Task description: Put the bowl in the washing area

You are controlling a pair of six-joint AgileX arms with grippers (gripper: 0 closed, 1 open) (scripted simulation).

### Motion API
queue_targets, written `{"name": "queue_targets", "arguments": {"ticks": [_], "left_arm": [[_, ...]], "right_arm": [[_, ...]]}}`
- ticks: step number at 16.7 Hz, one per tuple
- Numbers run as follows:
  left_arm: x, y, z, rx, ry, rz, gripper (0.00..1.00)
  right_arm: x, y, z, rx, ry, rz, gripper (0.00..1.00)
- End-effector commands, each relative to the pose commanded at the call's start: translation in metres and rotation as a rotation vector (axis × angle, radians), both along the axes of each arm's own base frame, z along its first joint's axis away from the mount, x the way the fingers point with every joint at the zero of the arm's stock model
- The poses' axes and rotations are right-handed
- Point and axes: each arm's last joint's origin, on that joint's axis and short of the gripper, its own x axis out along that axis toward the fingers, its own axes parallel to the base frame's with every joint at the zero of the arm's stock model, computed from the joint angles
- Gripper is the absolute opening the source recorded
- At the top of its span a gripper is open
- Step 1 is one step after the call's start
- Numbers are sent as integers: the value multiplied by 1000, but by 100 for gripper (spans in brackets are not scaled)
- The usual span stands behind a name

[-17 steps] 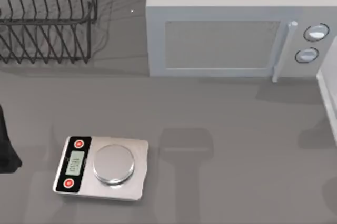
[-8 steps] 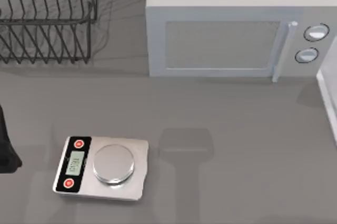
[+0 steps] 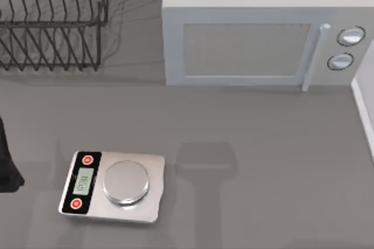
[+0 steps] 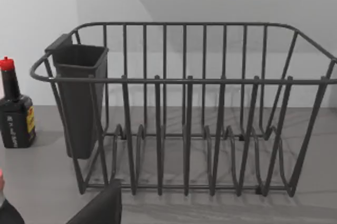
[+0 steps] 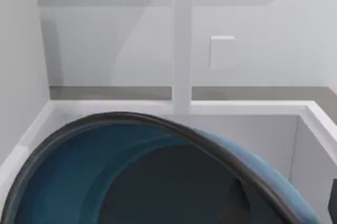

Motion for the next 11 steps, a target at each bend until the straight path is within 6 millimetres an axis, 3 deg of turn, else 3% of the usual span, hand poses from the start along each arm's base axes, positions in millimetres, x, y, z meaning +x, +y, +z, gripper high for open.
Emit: {"name": "queue_targets", "arguments": {"ticks": [5,11], "left_arm": [[0,0,0,0,0,0,100],[0,0,0,0,0,0,100]], "right_arm": [[0,0,0,0,0,0,98],[0,0,0,0,0,0,100]]}}
